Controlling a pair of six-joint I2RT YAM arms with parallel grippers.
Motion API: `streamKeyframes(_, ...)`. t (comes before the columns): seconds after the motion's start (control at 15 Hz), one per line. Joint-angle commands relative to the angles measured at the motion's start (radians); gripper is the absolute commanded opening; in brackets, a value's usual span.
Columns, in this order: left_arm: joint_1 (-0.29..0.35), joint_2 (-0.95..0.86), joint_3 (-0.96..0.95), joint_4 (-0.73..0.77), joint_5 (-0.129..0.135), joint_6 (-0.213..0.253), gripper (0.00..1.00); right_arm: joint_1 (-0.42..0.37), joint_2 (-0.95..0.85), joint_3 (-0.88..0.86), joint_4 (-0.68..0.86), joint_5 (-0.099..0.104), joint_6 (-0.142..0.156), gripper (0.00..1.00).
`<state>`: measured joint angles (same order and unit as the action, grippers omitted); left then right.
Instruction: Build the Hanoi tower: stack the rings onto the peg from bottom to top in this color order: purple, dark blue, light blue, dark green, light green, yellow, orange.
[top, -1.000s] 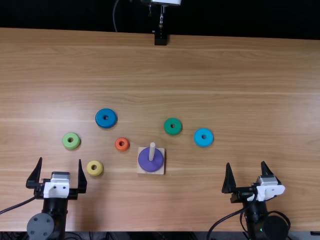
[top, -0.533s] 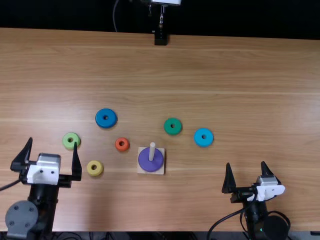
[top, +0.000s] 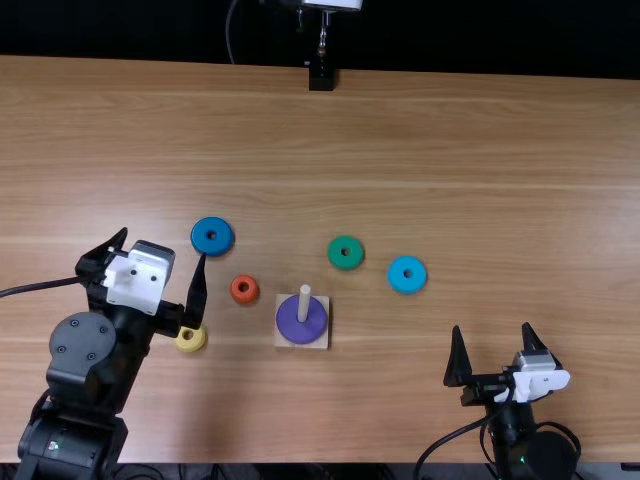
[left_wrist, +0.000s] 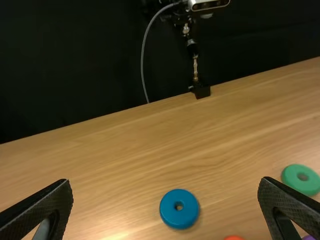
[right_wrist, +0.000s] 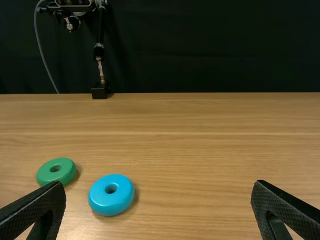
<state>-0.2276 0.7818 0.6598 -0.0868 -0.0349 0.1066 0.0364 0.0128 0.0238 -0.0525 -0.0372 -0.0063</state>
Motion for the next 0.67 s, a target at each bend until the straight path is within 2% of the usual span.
streamKeyframes(0.0,-0.001,-0.013,0.037,-0.005,-0.07,-0.013,1.0,-0.013,-0.013,-0.009,0.005,-0.005,-0.003,1.0)
streamKeyframes(0.2,-0.001,-0.046,0.023,-0.046,-0.079,-0.013,1.0,-0.013,-0.013,-0.009,0.005,-0.005,-0.003,1.0)
streamKeyframes(0.27,0.01,-0.052,0.023,-0.051,-0.072,-0.013,1.0,-0.013,-0.013,-0.009,0.005,-0.005,-0.005,1.0)
streamKeyframes(0.4,0.017,-0.052,0.023,-0.051,-0.076,-0.013,1.0,-0.013,-0.013,-0.009,0.005,-0.005,-0.003,1.0)
streamKeyframes(0.6,0.028,-0.013,0.037,-0.057,-0.059,-0.015,1.0,-0.013,-0.013,-0.009,0.005,-0.005,-0.003,1.0)
